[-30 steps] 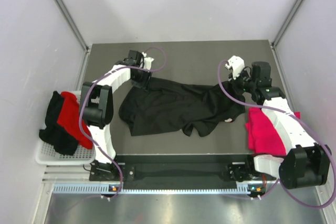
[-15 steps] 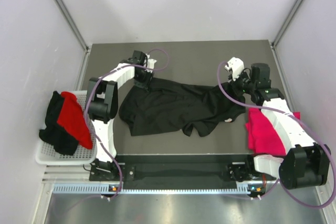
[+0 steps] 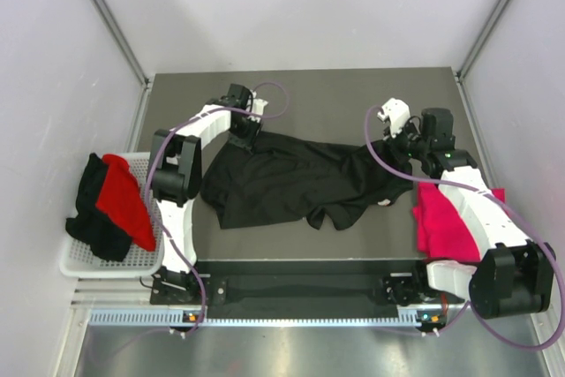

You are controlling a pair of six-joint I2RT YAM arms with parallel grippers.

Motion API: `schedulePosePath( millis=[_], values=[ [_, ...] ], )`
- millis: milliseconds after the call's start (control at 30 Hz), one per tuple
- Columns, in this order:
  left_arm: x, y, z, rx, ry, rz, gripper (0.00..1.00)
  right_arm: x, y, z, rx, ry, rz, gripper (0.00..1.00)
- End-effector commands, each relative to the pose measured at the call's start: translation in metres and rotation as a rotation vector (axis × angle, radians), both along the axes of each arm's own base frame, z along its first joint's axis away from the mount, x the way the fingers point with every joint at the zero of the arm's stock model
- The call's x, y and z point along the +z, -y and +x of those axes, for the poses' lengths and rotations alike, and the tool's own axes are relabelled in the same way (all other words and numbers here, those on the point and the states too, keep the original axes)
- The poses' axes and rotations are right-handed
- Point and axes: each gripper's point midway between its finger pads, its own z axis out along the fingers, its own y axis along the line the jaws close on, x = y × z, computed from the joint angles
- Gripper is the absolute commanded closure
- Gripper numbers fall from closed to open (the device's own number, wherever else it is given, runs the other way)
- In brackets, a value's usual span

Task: Fold and stack the t-shirts
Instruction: Flatten the tshirt out

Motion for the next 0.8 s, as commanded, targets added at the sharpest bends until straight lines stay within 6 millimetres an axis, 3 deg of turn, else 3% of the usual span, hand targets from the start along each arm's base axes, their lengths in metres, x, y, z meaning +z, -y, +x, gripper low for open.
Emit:
schedulePosePath(
  millis=[0, 167, 200, 233, 267, 400, 467, 533, 567, 600, 633, 667, 700, 733, 767],
  values=[
    [0.018, -0.005, 0.008, 0.005, 0.068, 0.026, 0.62, 0.015, 0.003, 0.006, -0.007, 0.065, 0.003, 0.92],
    [0.020, 0.000, 0.028, 0.003, 0.071, 0.032, 0.61, 0.016, 0.002, 0.008, -0.009, 0.065, 0.018, 0.91],
    [0.009, 0.001, 0.031, 0.003, 0.052, 0.039, 0.61, 0.017, 0.001, 0.008, -0.011, 0.066, 0.021, 0.91],
    [0.021, 0.006, 0.047, 0.001, 0.092, 0.031, 0.61, 0.017, 0.002, 0.008, -0.013, 0.066, 0.021, 0.91],
    [0.013, 0.004, 0.050, 0.013, 0.072, 0.050, 0.61, 0.017, 0.001, 0.008, -0.013, 0.067, 0.021, 0.91],
    [0.033, 0.014, 0.069, 0.004, 0.134, 0.085, 0.61, 0.019, 0.002, 0.007, -0.020, 0.070, 0.024, 0.91],
    [0.039, 0.021, 0.063, -0.013, 0.143, 0.083, 0.61, 0.019, 0.003, 0.007, -0.024, 0.072, 0.023, 0.91],
    [0.034, 0.013, 0.049, 0.001, 0.124, 0.126, 0.61, 0.020, 0.004, 0.006, -0.026, 0.074, 0.021, 0.91],
    [0.051, 0.012, 0.044, 0.007, 0.156, 0.118, 0.61, 0.020, 0.004, 0.006, -0.025, 0.074, 0.022, 0.91],
    [0.043, 0.006, 0.034, 0.012, 0.158, 0.147, 0.60, 0.020, 0.004, 0.006, -0.025, 0.075, 0.023, 0.91],
    [0.048, 0.002, 0.031, 0.022, 0.183, 0.161, 0.59, 0.019, 0.004, 0.006, -0.023, 0.074, 0.025, 0.91],
    [0.071, -0.001, 0.029, 0.029, 0.242, 0.157, 0.59, 0.018, 0.004, 0.006, -0.023, 0.071, 0.027, 0.91],
    [0.079, -0.004, 0.030, 0.043, 0.280, 0.161, 0.57, 0.017, 0.003, 0.006, -0.022, 0.071, 0.029, 0.91],
    [0.074, -0.008, 0.020, 0.044, 0.270, 0.170, 0.56, 0.015, 0.003, 0.006, -0.021, 0.066, 0.031, 0.91],
    [0.089, -0.011, 0.018, 0.049, 0.303, 0.162, 0.55, 0.015, 0.003, 0.006, -0.020, 0.064, 0.033, 0.91]
  ],
)
